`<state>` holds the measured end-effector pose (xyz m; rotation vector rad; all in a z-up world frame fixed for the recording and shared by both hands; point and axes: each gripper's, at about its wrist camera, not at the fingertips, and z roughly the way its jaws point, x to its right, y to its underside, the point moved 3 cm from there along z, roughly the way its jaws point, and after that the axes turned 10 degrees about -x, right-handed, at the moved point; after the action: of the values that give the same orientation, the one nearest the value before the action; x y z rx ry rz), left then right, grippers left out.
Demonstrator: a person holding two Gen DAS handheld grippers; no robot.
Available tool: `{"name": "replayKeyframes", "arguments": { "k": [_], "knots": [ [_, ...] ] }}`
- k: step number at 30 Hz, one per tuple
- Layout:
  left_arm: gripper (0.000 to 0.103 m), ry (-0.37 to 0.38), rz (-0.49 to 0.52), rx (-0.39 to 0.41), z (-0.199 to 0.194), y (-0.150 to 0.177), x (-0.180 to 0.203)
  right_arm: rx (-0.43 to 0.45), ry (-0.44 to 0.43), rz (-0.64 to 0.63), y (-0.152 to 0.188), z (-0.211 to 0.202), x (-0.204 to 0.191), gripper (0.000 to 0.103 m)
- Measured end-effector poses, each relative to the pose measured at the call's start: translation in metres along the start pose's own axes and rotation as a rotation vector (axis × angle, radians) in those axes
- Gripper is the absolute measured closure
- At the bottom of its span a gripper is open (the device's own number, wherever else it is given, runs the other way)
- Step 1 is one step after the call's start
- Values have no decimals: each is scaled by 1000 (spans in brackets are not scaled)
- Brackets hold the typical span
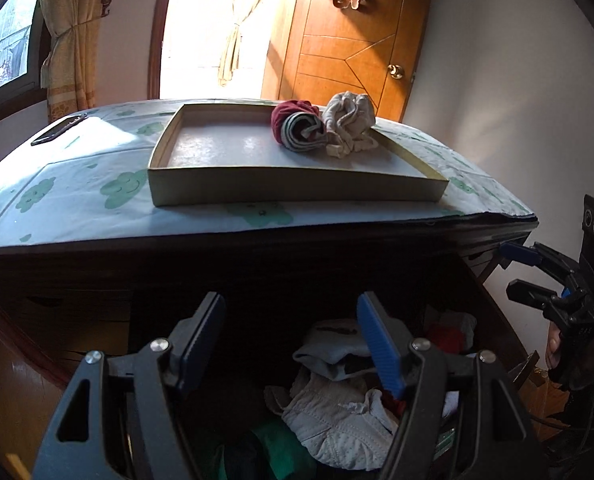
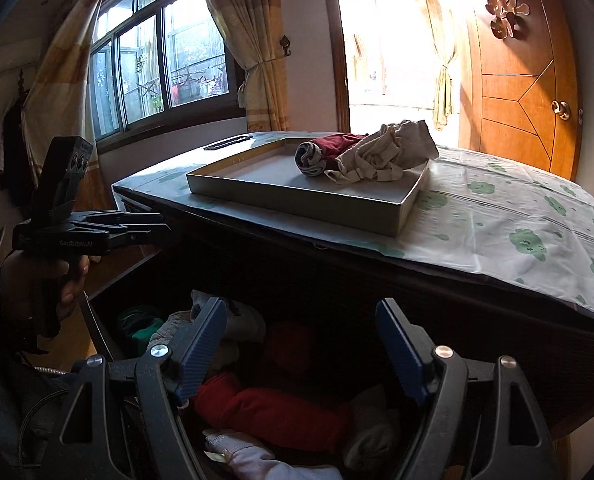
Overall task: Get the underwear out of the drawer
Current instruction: 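Move both tools back down into the open clothes drawer, then grasp the bright red garment in the drawer with the right gripper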
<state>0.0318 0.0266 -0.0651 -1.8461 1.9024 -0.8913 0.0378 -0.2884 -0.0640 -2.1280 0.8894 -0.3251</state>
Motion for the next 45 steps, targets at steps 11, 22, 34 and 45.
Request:
{"name": "replayKeyframes", "arguments": {
  "k": [11,22,34,45],
  "knots": [
    [34,-13,75,-157,19,32,1,-154,33,-197,19,24,-16,24],
    [33,19,95,-191,24,39,10,-394,47,-494,27,60,-26,24],
    [32,38,73,-207,28,43,5,-593,-22,-622,35,102,-35,24],
    [31,54,54,-208,28,44,4,-690,-144,-564,32,117,-30,24]
  ]
}}
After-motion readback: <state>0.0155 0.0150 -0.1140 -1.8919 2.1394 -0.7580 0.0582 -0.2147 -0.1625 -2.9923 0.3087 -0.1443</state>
